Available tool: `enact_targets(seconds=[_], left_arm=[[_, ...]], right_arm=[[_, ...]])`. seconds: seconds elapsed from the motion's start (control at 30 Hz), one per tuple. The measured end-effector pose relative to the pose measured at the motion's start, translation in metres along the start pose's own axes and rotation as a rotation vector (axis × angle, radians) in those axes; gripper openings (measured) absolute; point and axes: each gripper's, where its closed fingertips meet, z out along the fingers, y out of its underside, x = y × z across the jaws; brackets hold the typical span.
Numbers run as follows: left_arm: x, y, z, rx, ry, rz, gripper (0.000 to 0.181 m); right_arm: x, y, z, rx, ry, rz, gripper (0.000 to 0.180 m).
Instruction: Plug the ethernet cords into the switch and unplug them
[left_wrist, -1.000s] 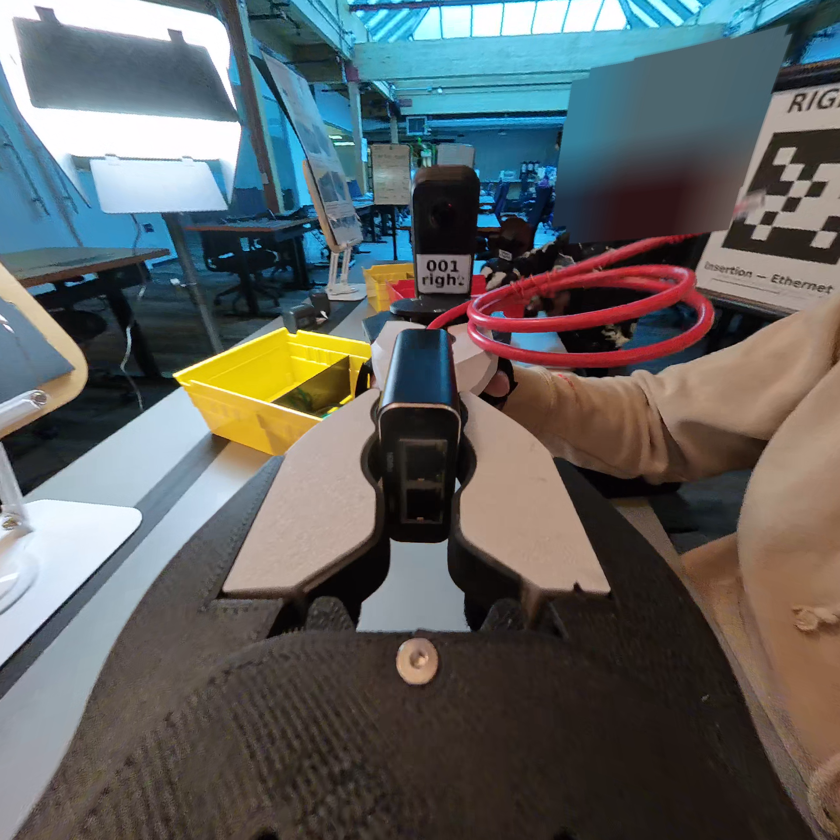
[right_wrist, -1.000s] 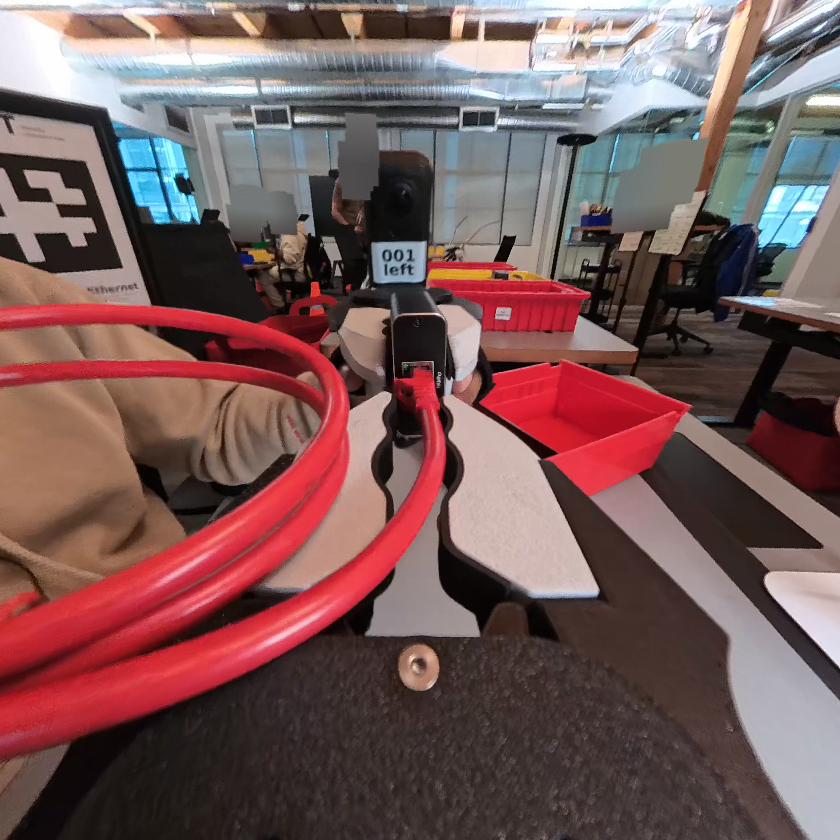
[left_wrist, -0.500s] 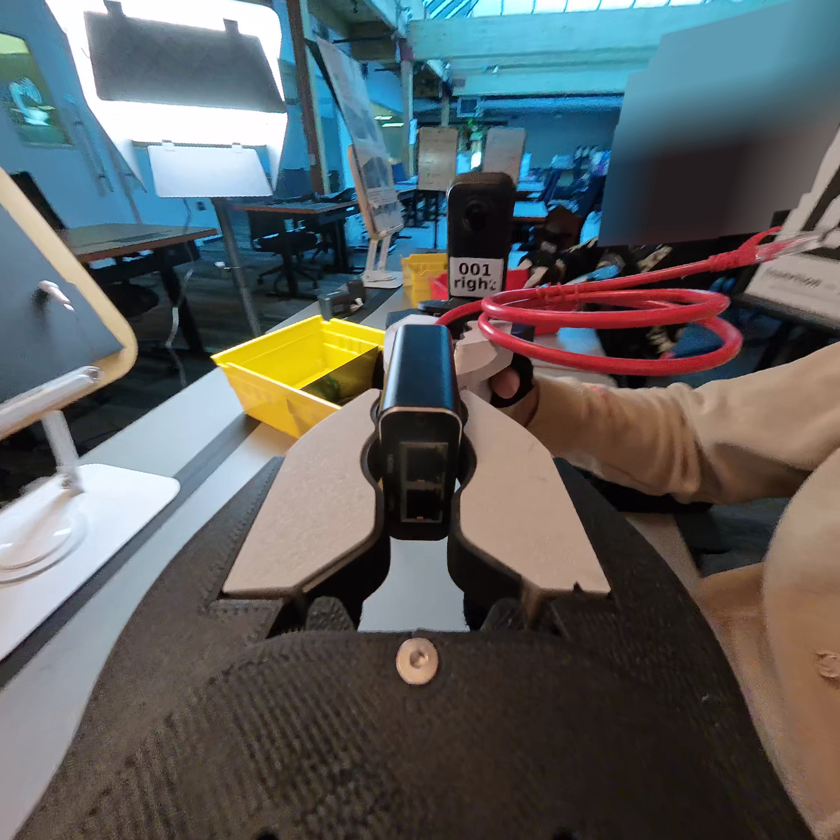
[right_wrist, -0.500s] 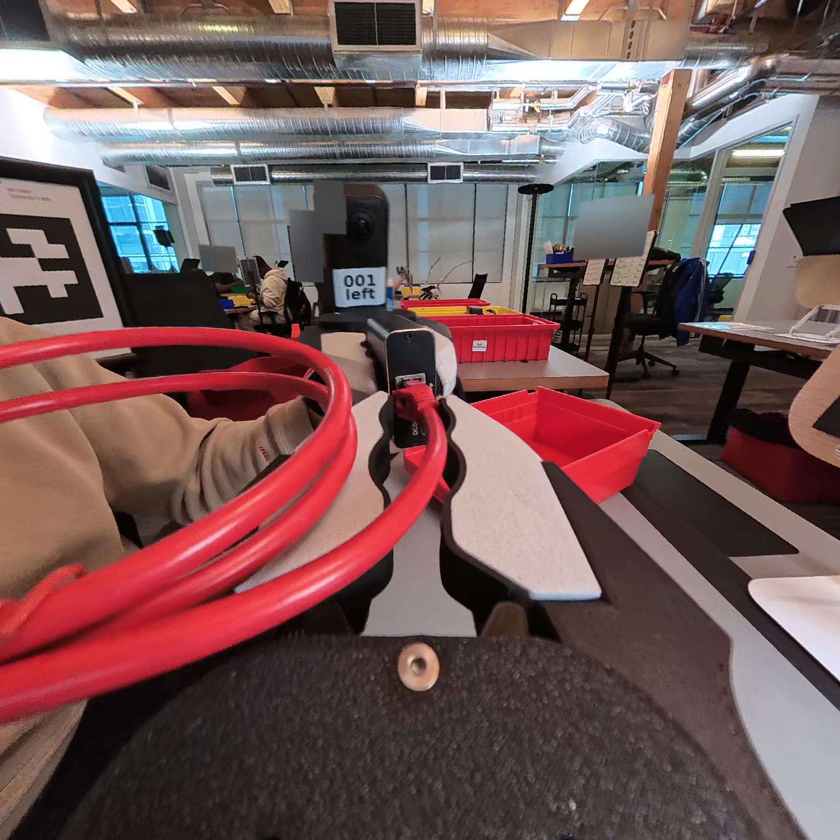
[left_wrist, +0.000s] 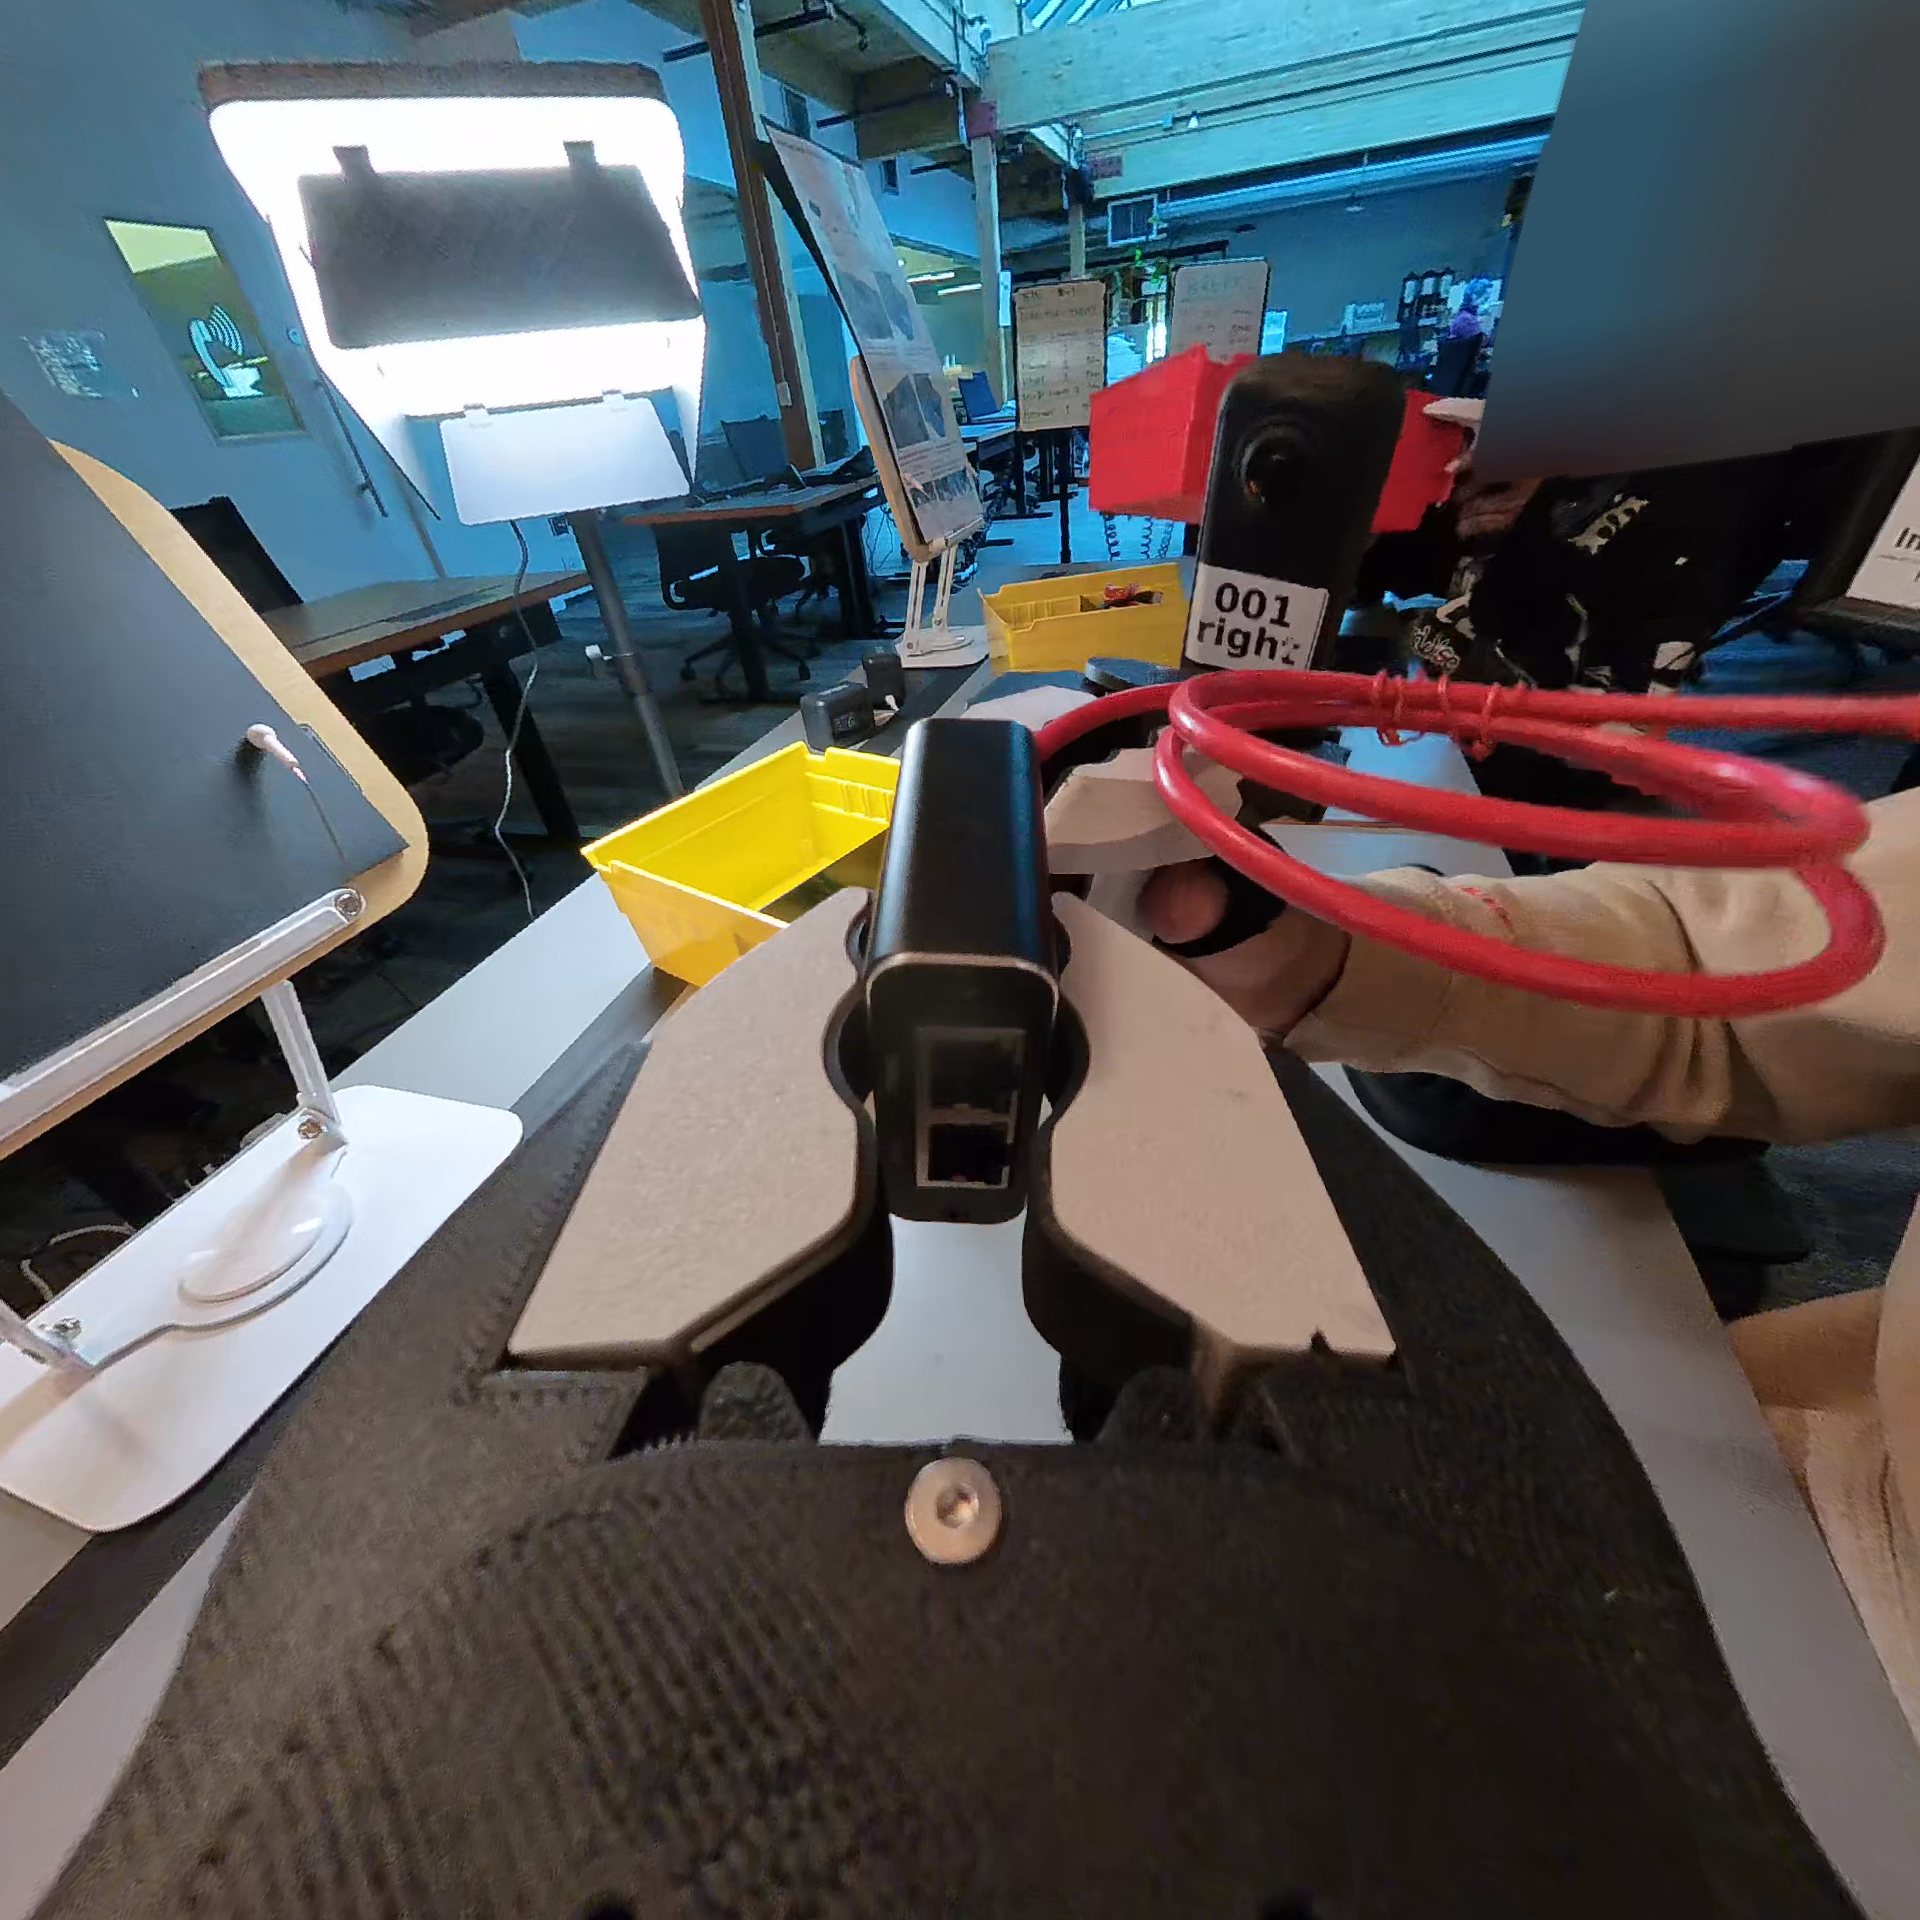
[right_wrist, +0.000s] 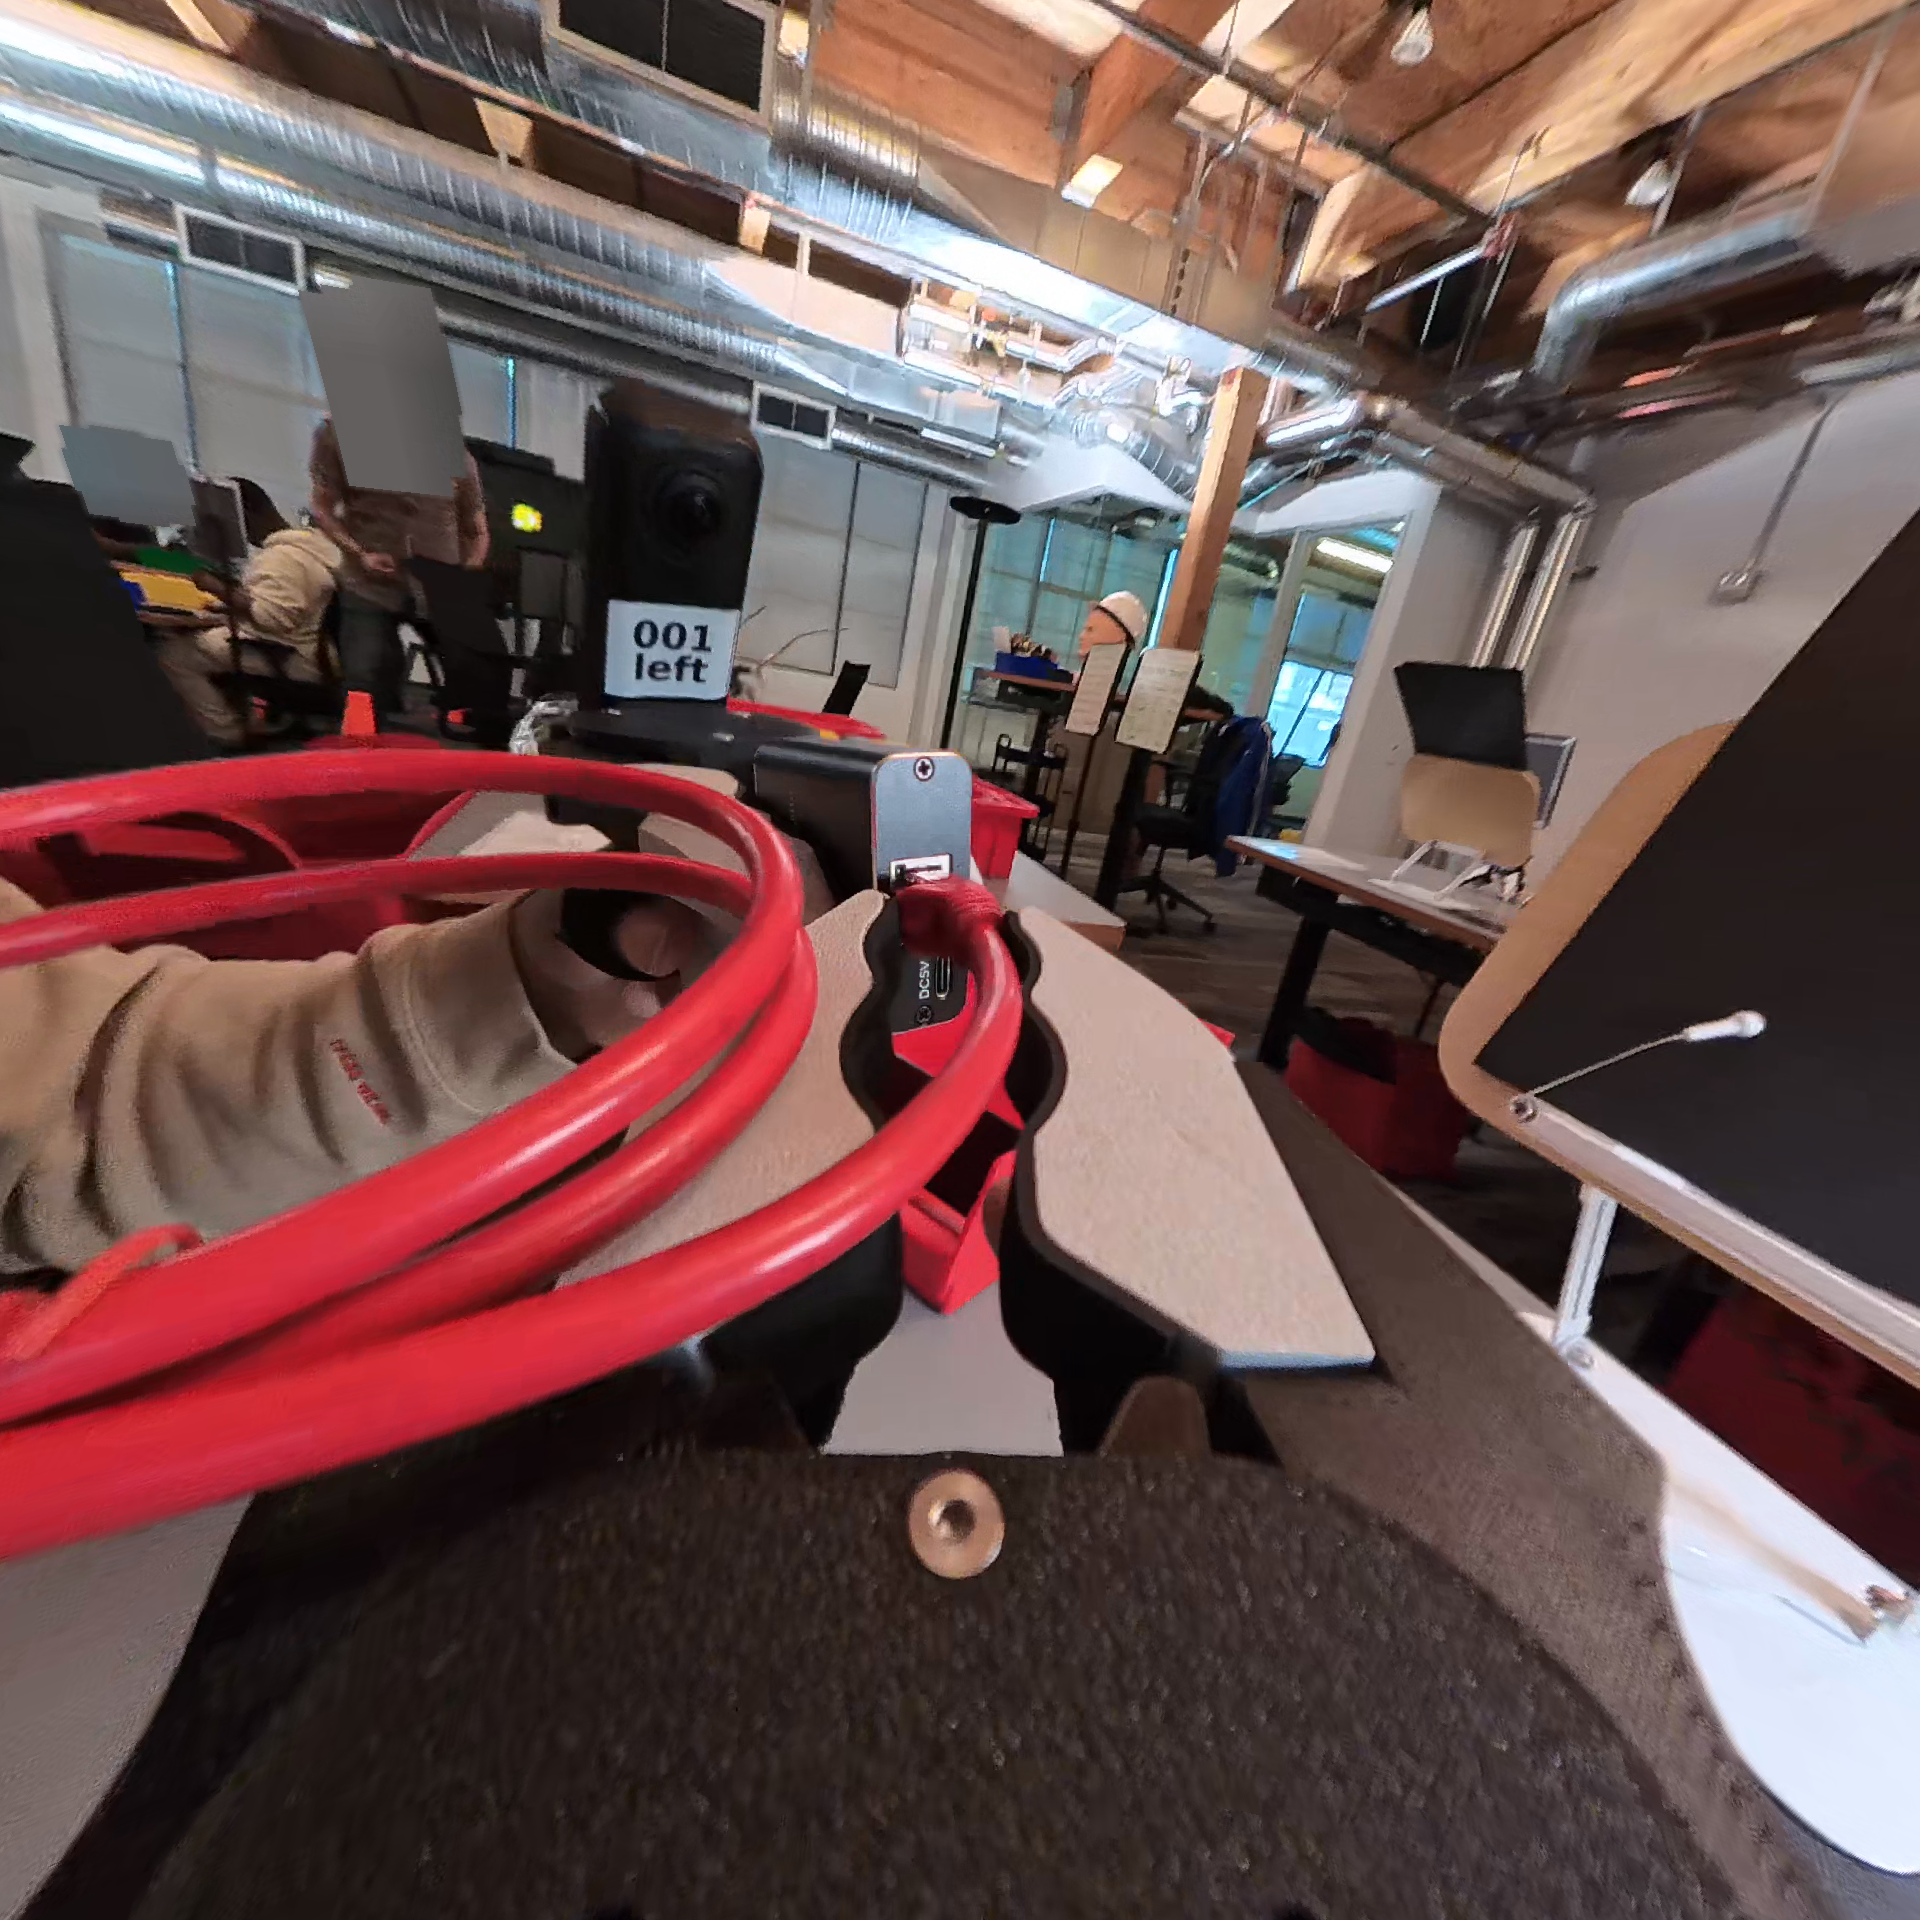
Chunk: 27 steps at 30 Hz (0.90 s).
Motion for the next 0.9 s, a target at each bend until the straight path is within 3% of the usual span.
enact_targets(seconds=[0.13,0.2,0.23,0.4,0.57,0.67,0.8,0.9], left_arm=[[0.003,-0.009,-0.001,0.023,-0.016,0.035,0.027],[-0.006,-0.021,-0.014,0.083,-0.055,0.039,0.027],[-0.012,-0.032,-0.027,0.129,-0.053,0.021,0.027],[-0.025,-0.049,-0.06,0.127,-0.112,0.077,0.026],[-0.037,-0.045,-0.066,0.137,-0.106,-0.016,0.027],[-0.039,-0.04,-0.062,0.124,-0.113,-0.015,0.026],[-0.038,-0.031,-0.053,0.094,-0.104,-0.017,0.026],[-0.039,-0.025,-0.048,0.078,-0.099,-0.024,0.026]], right_arm=[[-0.001,-0.009,-0.001,0.027,0.022,-0.042,0.018],[0.033,-0.024,-0.023,0.086,0.172,-0.062,0.013],[0.044,-0.031,-0.035,0.075,0.162,-0.04,0.013],[0.08,-0.007,-0.06,-0.305,0.232,-0.151,0.013],[0.143,0.031,-0.134,-0.686,0.476,-0.176,0.012],[0.17,0.041,-0.184,-0.835,0.624,-0.135,0.012],[0.195,0.04,-0.242,-0.884,0.799,-0.032,0.012],[0.213,0.041,-0.296,-1.02,0.999,-0.062,0.012]])
